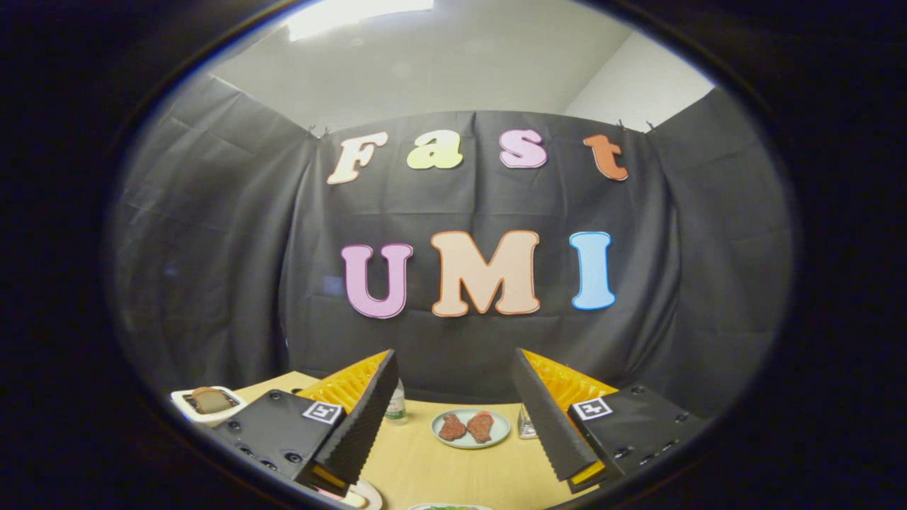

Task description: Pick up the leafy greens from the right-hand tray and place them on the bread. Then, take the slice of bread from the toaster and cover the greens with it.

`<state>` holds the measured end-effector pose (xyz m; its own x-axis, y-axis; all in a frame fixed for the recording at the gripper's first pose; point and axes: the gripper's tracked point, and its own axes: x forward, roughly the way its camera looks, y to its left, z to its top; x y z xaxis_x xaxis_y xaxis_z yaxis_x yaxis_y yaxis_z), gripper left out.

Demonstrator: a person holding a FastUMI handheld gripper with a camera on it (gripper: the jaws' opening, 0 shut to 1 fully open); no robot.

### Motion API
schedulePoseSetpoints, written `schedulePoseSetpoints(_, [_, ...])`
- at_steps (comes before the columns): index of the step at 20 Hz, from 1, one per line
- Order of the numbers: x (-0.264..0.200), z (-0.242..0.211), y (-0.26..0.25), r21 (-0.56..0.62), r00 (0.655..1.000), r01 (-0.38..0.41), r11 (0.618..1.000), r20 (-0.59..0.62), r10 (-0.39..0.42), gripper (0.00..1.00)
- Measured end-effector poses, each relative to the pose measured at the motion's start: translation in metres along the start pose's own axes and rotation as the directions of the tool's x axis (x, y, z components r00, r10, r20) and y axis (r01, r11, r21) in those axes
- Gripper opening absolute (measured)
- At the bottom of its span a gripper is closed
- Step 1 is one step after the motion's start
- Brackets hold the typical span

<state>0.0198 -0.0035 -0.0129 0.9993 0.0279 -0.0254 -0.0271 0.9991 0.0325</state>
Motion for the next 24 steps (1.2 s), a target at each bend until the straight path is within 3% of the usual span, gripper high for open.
schedulePoseSetpoints(10, [0.008, -0.007, 0.026, 0.002, 0.996, -0.084, 0.996, -0.002, 0.084, 1.0])
schedulePoseSetpoints(17, [0.005, -0.025, -0.006, -0.053, 0.993, -0.111, 0.992, -0.041, 0.109, 1.0])
schedulePoseSetpoints(24, [-0.007, -0.063, -0.018, -0.168, 0.962, -0.258, 0.951, -0.136, 0.237, 1.0])
